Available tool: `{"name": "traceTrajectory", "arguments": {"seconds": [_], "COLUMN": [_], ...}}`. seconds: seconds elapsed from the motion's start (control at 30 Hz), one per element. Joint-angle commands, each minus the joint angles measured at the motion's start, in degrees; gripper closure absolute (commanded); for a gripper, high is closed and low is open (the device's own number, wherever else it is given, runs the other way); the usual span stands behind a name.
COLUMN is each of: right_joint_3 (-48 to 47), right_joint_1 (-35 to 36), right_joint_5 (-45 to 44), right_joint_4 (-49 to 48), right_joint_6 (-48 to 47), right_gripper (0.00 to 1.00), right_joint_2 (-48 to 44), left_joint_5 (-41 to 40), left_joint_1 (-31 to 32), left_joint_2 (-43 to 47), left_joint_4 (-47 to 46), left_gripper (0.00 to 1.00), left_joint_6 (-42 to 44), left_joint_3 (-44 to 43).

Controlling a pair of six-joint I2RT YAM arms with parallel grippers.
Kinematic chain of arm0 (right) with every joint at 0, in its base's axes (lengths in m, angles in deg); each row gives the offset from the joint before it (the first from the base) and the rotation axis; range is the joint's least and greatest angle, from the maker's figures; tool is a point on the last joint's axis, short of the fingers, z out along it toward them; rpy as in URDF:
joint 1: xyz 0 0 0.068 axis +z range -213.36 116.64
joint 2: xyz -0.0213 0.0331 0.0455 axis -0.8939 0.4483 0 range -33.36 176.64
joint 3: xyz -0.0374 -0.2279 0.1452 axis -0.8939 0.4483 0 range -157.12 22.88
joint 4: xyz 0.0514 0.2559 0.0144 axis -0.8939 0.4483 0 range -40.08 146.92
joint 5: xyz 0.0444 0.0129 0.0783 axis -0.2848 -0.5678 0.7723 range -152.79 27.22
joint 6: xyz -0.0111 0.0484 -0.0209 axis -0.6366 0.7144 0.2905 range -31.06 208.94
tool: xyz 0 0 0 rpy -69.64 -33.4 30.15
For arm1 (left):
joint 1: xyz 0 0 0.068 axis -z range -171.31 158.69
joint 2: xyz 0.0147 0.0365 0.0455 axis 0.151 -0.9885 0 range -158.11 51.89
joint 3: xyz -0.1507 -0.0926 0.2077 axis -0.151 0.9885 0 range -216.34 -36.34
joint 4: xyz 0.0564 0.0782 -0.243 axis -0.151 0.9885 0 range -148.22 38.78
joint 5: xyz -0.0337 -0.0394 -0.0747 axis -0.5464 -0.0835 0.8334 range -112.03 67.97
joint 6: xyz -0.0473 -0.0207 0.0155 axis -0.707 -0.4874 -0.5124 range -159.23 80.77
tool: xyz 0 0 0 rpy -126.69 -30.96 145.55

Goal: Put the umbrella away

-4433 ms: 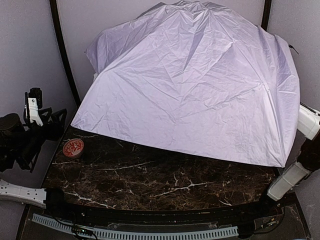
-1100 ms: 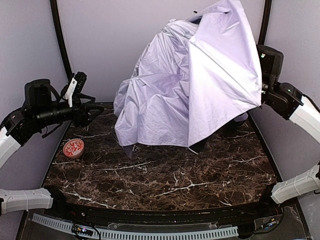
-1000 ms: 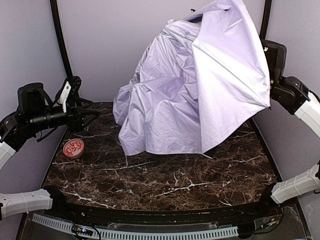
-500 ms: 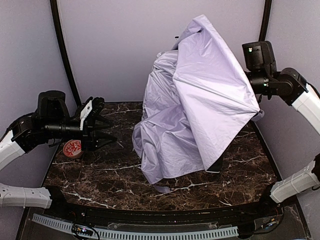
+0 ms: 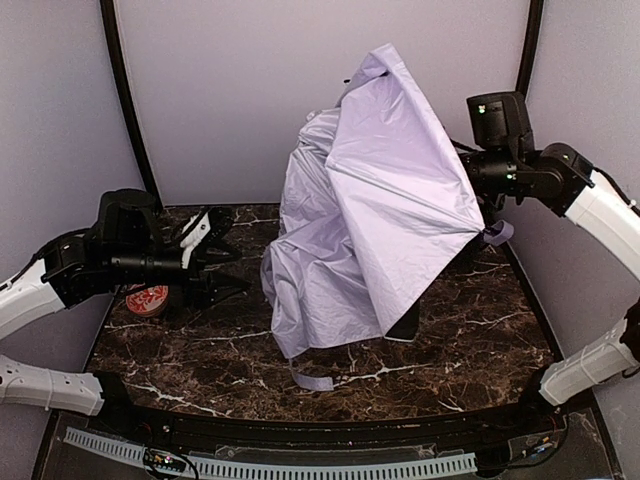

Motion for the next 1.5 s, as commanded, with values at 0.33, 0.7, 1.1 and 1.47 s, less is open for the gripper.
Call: {"name": "traceTrajectory", "arguments": {"seconds": [0.33, 0.7, 1.1, 1.47], "right_joint_3": [-1.3, -1.9, -19.0, -11.3], "right_joint_1": [-0.4, -0.4, -3.3, -1.5], "right_joint_5": [-0.7, -6.2, -31.4, -31.8], "right_joint_4": [-3.7, -3.3, -17.6, -21.8], "right_joint_6": [-0.9, 0.1, -9.8, -25.2], "right_gripper": [1.0, 1.0, 1.0, 1.0], "right_joint_2": [6.3, 7.7, 22.9, 23.3], "left_joint_5": [-7.8, -10.3, -14.7, -15.9], "left_joint_1": [0.3, 0.3, 0.3, 0.3], "left_joint_2": [-1.9, 0.1, 1.7, 3.9], "left_joint_4": [-5.0, -4.4, -3.9, -3.7], "left_gripper": [0.35, 0.33, 0.33, 0.33], "left_joint_6": [0.9, -0.2, 0.2, -0.6], "left_joint_3": [2.2, 2.8, 2.3, 3.5]}}
